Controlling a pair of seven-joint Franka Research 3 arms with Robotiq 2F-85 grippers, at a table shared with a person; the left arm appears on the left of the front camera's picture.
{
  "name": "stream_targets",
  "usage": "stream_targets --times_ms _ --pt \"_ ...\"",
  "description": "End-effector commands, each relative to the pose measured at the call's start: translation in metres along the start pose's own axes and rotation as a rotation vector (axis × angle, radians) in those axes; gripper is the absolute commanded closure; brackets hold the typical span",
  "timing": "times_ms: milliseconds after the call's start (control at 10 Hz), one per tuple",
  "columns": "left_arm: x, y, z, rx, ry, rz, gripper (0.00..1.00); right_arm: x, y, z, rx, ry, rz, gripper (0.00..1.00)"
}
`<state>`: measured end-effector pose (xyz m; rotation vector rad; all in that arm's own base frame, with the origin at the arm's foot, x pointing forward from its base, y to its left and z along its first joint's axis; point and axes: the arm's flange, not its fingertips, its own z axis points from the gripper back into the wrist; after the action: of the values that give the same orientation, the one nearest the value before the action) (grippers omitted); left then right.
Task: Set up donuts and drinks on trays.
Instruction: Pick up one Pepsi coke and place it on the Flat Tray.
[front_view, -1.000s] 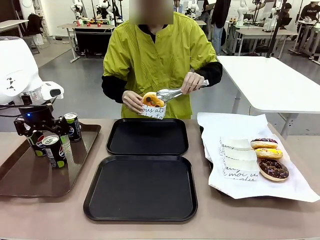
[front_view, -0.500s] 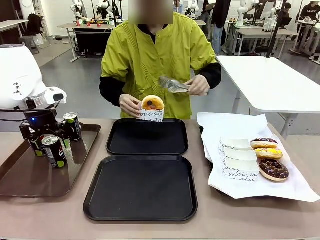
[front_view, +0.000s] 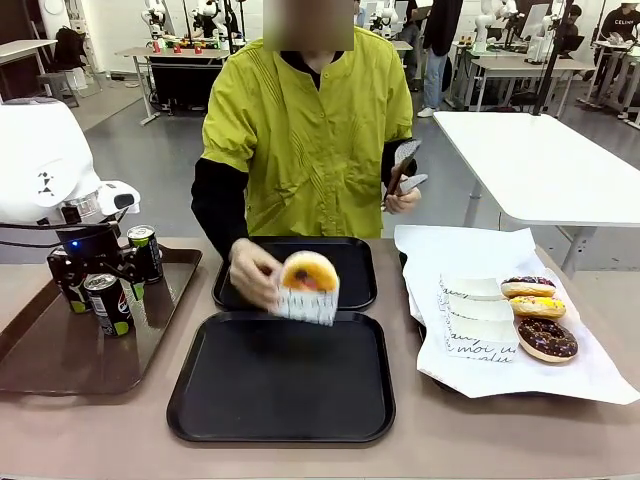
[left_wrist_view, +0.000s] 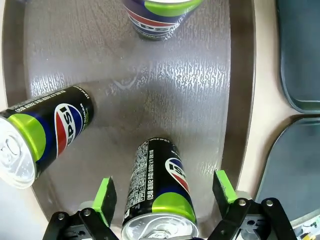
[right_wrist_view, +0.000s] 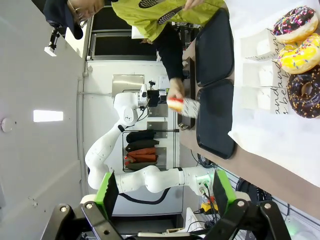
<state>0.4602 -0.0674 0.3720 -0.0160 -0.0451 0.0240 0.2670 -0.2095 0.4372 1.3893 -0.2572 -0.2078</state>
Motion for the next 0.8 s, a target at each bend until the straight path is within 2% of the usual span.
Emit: stream_targets --times_ms 0,300,400,500,600,700 --pt "0.0044 -0.0016 -0.0002 -0.024 -0.014 -0.018 0.00 0.0002 -0.0009 -0.0008 0.018 -0.011 0.007 0.00" --pt "-0.0011 0.0006 0.0032 -0.022 -0.026 -0.023 0.02 0.0002 -0.0009 -0.0008 0.018 -0.011 0.007 0.00" --pt "0.0000 0.0005 0.0029 -0.027 -0.016 -0.025 0.44 0.0002 -0.0009 -0.0008 0.018 -0.011 0.007 0.00" --pt "0.0012 -0.0003 0.0037 -0.018 -0.007 -0.021 0.48 0.0002 -0.0009 -0.0008 0.018 -0.011 0.007 0.00" --pt "-0.0006 -0.0002 0.0056 -0.008 0.004 -0.021 0.92 0.0002 -0.0009 -0.0008 0.018 -0.011 0.007 0.00" --pt "-0.0040 0.0009 0.0086 0.005 0.007 -0.021 0.98 0.0002 -0.0009 -0.0008 0.018 -0.011 0.007 0.00"
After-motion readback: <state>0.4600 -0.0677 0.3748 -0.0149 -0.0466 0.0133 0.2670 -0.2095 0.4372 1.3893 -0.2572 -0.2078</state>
